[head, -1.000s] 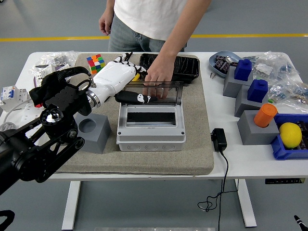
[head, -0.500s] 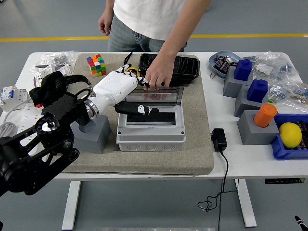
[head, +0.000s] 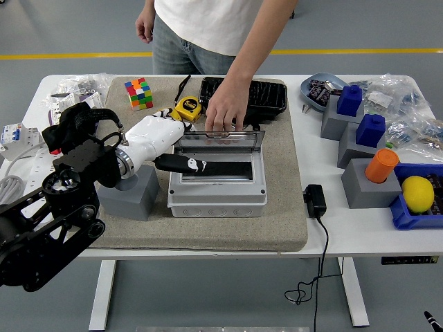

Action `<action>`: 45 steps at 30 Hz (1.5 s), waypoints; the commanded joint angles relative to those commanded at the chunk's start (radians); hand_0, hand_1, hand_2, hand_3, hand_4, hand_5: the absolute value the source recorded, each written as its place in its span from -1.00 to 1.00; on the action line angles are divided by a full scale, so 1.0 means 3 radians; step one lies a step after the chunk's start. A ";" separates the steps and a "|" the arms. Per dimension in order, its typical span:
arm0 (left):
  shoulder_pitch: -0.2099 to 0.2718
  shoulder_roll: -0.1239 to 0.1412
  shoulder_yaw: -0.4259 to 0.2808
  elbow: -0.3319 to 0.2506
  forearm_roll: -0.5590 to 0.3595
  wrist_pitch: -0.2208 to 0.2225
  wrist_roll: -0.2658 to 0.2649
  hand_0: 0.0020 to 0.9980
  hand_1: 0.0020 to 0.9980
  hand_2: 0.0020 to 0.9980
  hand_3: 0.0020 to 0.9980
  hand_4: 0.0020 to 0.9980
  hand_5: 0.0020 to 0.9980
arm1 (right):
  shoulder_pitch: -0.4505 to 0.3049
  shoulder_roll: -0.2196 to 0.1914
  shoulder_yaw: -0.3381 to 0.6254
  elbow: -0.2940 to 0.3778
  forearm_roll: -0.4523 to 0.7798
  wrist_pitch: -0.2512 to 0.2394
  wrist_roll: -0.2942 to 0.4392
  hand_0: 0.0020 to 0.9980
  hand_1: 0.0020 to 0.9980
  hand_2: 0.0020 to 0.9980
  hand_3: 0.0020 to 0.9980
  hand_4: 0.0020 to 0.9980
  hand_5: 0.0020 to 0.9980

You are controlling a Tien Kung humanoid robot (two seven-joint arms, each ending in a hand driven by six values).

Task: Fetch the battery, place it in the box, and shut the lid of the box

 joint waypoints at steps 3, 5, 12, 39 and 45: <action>0.0034 0.0013 -0.0025 -0.0107 0.0005 -0.0016 0.0015 1.00 0.67 0.50 0.51 1.00 1.00 | 0.0001 -0.0001 0.0003 0.0002 -0.0004 -0.0001 -0.0001 0.57 0.47 0.45 0.52 1.00 1.00; 0.0052 0.0020 -0.0025 -0.0181 -0.0001 -0.0020 0.0018 1.00 0.67 0.50 0.51 1.00 1.00 | 0.0005 -0.0002 0.0007 0.0002 -0.0007 0.0000 0.0000 0.57 0.47 0.45 0.52 1.00 1.00; 0.0112 0.0048 0.0062 -0.0321 -0.0032 -0.0026 0.0022 1.00 0.67 0.51 0.51 1.00 1.00 | 0.0012 -0.0007 0.0017 0.0002 -0.0014 -0.0001 0.0000 0.57 0.47 0.45 0.52 1.00 1.00; 0.0629 -0.0456 -0.0957 -0.0285 -0.1025 0.0285 -0.0724 0.76 0.69 0.61 0.55 1.00 0.84 | 0.0012 0.0016 0.0047 -0.0001 -0.0040 -0.0001 -0.0018 0.57 0.46 0.44 0.52 1.00 1.00; 0.0752 -0.0597 -0.1756 -0.0017 -0.1848 0.0628 -0.1145 0.89 0.98 0.92 0.86 1.00 0.79 | 0.0009 0.0026 0.0049 0.0003 -0.0058 0.0005 -0.0025 0.57 0.46 0.44 0.52 1.00 1.00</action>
